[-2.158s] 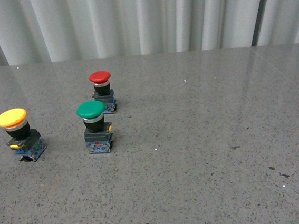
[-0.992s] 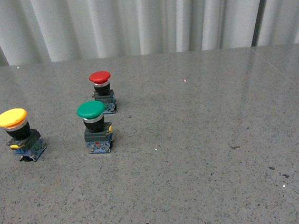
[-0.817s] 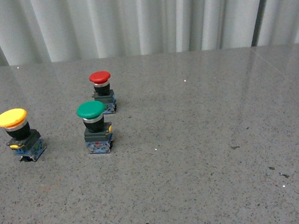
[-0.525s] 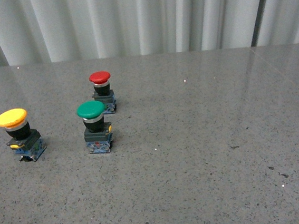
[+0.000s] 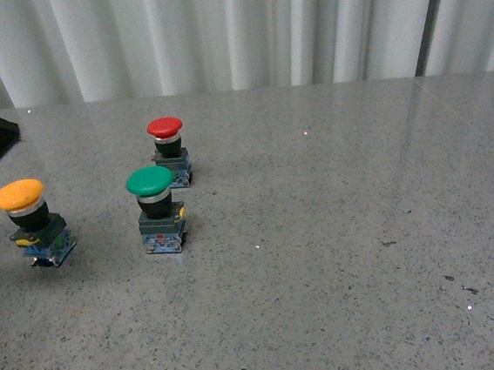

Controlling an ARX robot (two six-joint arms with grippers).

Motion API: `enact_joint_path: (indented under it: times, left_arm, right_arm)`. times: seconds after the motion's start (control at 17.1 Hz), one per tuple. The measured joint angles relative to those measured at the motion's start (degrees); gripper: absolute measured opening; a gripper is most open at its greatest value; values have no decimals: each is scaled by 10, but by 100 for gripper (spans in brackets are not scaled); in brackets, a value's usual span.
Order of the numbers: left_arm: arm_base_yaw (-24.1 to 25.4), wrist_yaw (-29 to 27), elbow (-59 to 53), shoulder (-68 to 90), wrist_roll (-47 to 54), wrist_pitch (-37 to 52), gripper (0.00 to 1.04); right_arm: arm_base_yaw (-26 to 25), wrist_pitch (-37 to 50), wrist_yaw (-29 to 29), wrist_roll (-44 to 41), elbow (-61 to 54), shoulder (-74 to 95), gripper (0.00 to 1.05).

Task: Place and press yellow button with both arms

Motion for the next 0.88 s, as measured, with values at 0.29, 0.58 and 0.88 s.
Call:
enact_joint_path:
  times: [0.29, 0.58, 0.88]
  left_arm:
    - [-34, 5, 4, 56, 2, 6, 98]
    - [-35, -7, -14, 96, 2, 44, 98]
    - [-37, -24, -22, 97, 2, 59, 54]
  right_arm:
    - [0, 0, 0, 0, 0, 0, 98]
    - [0, 0, 0, 0, 0, 0, 98]
    - [0, 0, 0, 0, 0, 0, 98]
